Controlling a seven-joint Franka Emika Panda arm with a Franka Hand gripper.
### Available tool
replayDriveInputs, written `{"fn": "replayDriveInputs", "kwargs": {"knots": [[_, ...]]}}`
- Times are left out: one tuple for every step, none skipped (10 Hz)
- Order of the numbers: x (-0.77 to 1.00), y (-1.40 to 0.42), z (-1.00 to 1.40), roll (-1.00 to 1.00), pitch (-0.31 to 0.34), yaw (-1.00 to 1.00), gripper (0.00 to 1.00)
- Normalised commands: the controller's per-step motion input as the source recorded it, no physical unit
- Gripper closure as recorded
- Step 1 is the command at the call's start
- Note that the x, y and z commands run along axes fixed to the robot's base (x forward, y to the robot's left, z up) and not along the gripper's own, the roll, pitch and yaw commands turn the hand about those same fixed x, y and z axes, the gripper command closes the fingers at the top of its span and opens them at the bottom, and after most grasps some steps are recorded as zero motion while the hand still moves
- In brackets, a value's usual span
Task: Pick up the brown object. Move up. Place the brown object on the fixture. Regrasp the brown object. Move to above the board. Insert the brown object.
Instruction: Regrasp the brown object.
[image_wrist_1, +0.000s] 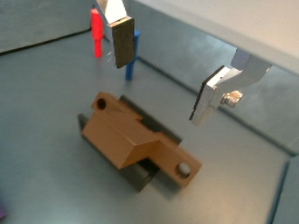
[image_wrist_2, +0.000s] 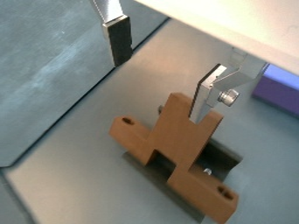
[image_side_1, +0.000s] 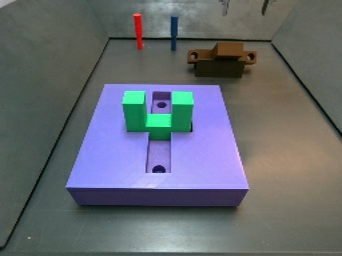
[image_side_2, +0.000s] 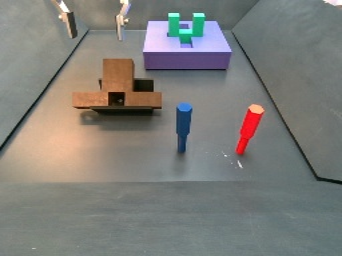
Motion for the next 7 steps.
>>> {"fn": "replayDriveInputs", "kwargs": {"knots": [[0.04, -0.11, 0.00, 0.63, 0.000, 0.00, 0.00], [0.00, -0.11, 0.00, 0.50, 0.000, 0.00, 0.00], [0.00, -0.12, 0.00, 0.48, 0.000, 0.00, 0.00], [0.00, -0.11, 0.00, 0.52, 0.000, 0.00, 0.00], [0.00, -0.07, 0.00, 0.33, 0.000, 0.00, 0.00], [0.00, -0.05, 0.00, 0.23, 0.000, 0.00, 0.00], [0.00, -0.02, 0.00, 0.06, 0.000, 0.00, 0.00]]}}
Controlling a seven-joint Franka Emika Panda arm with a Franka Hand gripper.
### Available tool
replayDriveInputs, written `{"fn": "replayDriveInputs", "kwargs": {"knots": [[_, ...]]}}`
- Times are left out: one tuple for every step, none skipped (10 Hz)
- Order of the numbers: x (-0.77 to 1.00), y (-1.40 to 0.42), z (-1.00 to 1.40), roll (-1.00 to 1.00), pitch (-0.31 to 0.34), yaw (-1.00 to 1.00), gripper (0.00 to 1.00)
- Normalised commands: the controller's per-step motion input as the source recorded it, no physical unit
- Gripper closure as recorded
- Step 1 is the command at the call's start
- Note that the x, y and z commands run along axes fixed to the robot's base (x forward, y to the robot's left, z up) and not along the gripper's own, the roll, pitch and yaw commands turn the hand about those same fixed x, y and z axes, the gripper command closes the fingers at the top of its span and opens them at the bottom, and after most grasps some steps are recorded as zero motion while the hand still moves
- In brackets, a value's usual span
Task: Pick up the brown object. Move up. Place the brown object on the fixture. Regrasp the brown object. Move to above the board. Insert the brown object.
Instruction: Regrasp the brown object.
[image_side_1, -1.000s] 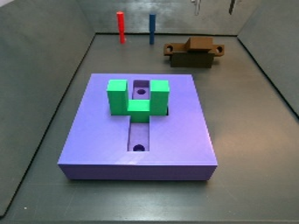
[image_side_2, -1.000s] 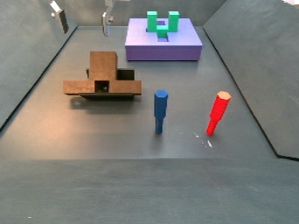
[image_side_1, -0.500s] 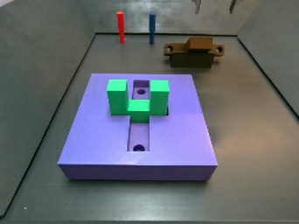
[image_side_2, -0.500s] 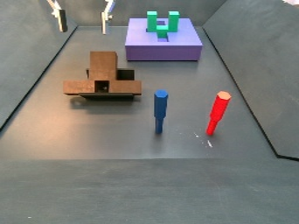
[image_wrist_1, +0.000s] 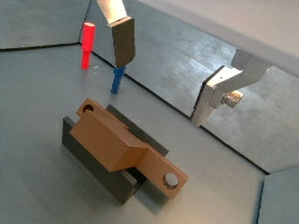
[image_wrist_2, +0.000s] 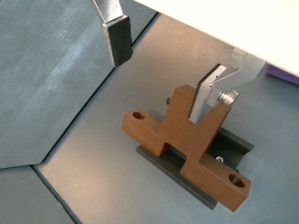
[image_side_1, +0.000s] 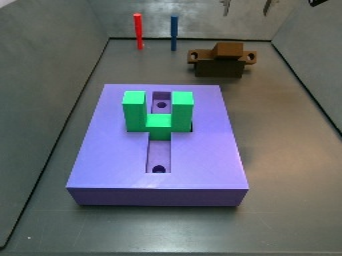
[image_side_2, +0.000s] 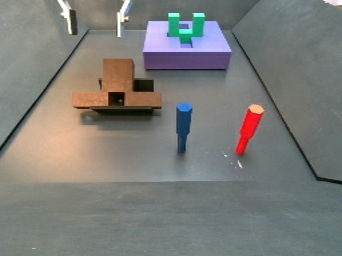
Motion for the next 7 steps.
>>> {"fn": "replayDriveInputs", "kwargs": {"knots": [[0.00, 0.00, 0.00, 0.00, 0.014, 0.00, 0.00], [0.00, 0.00, 0.00, 0.01, 0.000, 0.00, 0.00], [0.00, 0.00, -0.01, 0.01, 0.000, 0.00, 0.00], [0.00, 0.03, -0.07, 0.02, 0.000, -0.01, 0.00], [0.00, 0.04, -0.12, 0.07, 0.000, -0.03, 0.00], [-0.01, 0.05, -0.13, 0.08, 0.000, -0.05, 0.00], [-0.04, 0.09, -0.11, 0.02, 0.000, -0.05, 0.00]]}}
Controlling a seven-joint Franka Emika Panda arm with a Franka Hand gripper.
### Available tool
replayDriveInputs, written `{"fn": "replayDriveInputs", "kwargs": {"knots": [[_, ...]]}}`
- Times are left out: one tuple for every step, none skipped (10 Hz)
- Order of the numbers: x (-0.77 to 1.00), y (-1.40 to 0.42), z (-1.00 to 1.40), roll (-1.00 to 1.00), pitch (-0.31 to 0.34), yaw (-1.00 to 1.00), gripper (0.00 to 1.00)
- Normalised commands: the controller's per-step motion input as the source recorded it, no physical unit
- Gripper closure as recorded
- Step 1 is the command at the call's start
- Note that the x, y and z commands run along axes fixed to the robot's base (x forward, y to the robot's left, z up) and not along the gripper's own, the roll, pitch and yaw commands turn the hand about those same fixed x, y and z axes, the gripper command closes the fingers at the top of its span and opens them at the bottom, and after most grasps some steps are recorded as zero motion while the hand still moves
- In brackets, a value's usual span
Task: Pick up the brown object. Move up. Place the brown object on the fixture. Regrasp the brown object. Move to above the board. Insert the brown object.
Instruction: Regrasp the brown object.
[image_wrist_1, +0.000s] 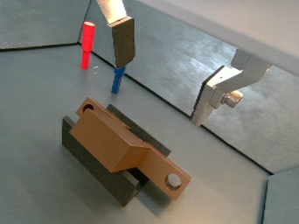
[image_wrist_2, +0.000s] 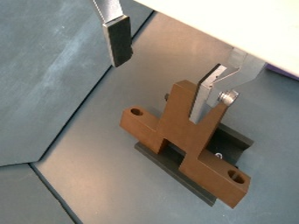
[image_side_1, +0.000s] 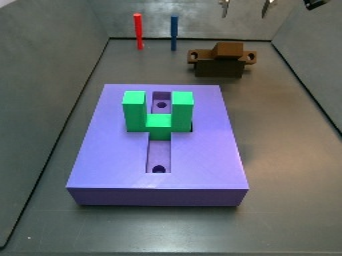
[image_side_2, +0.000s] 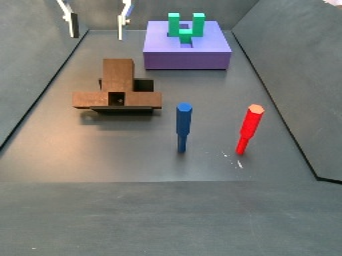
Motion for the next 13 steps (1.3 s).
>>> {"fn": "replayDriveInputs", "kwargs": {"knots": [[-0.07, 0.12, -0.09, 0.01, 0.000, -0.06, 0.00], [-0.09, 0.14, -0.08, 0.05, 0.000, -0.08, 0.00], [-0.10, 0.15, -0.08, 0.06, 0.000, -0.10, 0.00], [-0.09, 0.13, -0.05, 0.05, 0.000, -0.09, 0.00], [-0.13, 0.11, -0.06, 0.15, 0.000, -0.11, 0.00], [-0.19, 0.07, -0.07, 0.27, 0.000, -0.12, 0.00], [-0.19, 0.05, -0.07, 0.30, 0.000, -0.12, 0.00], [-0.18, 0.00, -0.07, 0.34, 0.000, -0.11, 0.00], [-0.06, 0.00, -0.01, 0.31, 0.000, -0.05, 0.00], [-0.01, -0.03, -0.03, 0.38, 0.051, -0.03, 0.00], [-0.05, -0.13, -0.02, 0.04, 0.000, 0.10, 0.00], [-0.02, -0.24, -0.02, 0.00, -0.060, 0.27, 0.00], [-0.01, -0.31, -0.07, 0.25, -0.020, 0.35, 0.00]]}}
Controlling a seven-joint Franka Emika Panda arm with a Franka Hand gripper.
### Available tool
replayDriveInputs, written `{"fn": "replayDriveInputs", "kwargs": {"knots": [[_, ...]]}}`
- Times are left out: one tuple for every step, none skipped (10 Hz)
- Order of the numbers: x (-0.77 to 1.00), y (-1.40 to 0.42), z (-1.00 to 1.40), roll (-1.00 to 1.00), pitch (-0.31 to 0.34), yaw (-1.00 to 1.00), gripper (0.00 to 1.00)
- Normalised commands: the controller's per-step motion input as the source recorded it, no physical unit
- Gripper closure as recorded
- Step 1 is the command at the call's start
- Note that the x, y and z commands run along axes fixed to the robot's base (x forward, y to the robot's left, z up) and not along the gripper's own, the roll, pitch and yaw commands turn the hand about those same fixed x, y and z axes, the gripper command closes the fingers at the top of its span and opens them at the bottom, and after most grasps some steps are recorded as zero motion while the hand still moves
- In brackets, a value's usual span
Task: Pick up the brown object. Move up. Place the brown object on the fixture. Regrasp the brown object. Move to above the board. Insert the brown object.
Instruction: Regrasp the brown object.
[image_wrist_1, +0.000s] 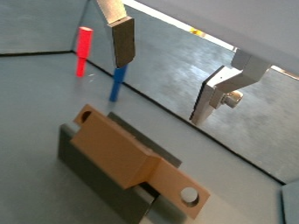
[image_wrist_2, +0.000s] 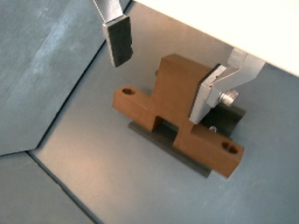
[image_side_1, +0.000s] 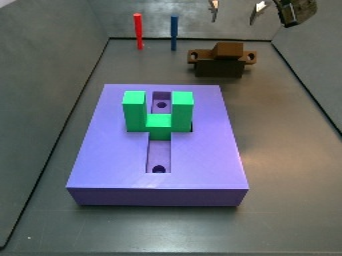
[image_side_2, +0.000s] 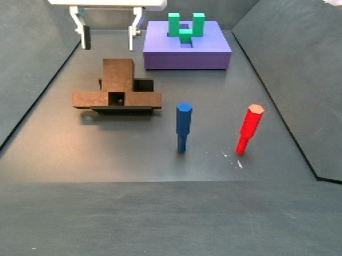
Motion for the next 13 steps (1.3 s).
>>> {"fn": "replayDriveInputs", "kwargs": {"knots": [[0.00, -0.29, -0.08, 0.40, 0.000, 0.43, 0.00], [0.00, -0.29, -0.11, 0.47, 0.000, 0.48, 0.00], [0.00, -0.25, -0.10, 0.50, 0.020, 0.48, 0.00], [0.04, -0.26, -0.06, 0.45, 0.049, 0.47, 0.00], [0.04, -0.26, -0.05, 0.44, 0.046, 0.47, 0.00], [0.07, -0.26, -0.04, 0.40, 0.066, 0.45, 0.00], [0.06, -0.16, -0.12, 0.34, 0.083, 0.25, 0.00], [0.03, -0.11, -0.15, 0.30, 0.057, 0.15, 0.00], [0.00, -0.06, -0.16, 0.16, 0.000, 0.14, 0.00], [0.01, -0.08, -0.18, 0.11, 0.000, 0.11, 0.00], [0.13, -0.01, -0.25, 0.07, 0.000, 0.00, 0.00], [0.21, 0.00, -0.25, 0.16, 0.000, 0.00, 0.00], [0.16, 0.00, -0.29, 0.24, 0.014, 0.00, 0.00]]}}
